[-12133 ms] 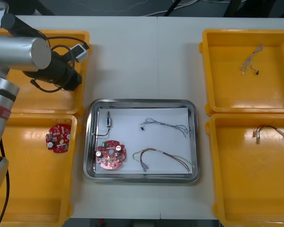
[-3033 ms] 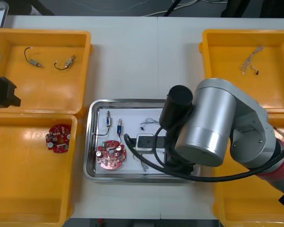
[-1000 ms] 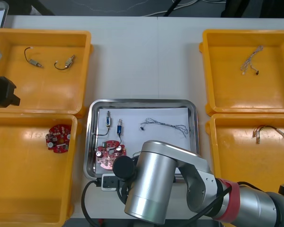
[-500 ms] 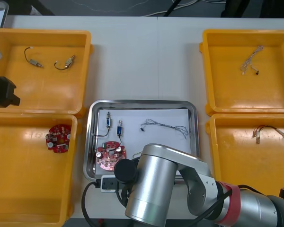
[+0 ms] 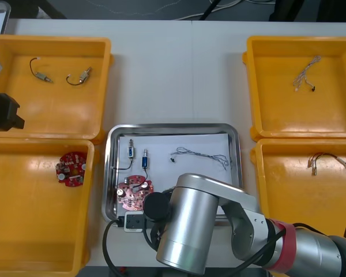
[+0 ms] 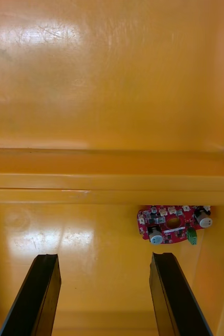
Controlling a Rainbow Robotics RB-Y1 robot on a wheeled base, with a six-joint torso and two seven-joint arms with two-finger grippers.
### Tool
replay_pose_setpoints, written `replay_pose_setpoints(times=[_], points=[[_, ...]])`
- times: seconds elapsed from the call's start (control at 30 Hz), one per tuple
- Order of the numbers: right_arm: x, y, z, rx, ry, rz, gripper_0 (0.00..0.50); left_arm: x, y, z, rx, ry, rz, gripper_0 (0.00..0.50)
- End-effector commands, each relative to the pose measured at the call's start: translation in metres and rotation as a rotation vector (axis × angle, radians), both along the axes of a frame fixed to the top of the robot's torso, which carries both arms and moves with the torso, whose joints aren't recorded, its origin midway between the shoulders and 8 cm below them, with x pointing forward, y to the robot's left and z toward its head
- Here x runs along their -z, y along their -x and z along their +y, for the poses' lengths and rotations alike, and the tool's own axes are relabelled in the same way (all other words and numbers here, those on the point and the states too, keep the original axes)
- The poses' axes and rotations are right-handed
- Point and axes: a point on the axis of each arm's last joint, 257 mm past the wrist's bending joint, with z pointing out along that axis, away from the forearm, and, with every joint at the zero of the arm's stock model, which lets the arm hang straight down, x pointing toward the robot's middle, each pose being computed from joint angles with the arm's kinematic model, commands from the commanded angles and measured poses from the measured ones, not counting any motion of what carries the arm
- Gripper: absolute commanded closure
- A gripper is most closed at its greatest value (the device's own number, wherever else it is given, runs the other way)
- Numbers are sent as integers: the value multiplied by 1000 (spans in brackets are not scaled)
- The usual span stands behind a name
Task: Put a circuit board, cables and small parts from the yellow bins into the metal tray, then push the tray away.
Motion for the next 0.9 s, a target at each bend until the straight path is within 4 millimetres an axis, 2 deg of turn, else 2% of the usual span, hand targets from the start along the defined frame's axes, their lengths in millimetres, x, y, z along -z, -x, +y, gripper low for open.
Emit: replay_pose_setpoints(times=[0.03, 0.9], points=[[-3, -11, -13, -74, 60, -40, 500, -14, -1, 20, 25, -65, -31, 0], [-56, -76, -24, -51, 96, -150, 500, -14, -1, 20, 25, -65, -31, 0]])
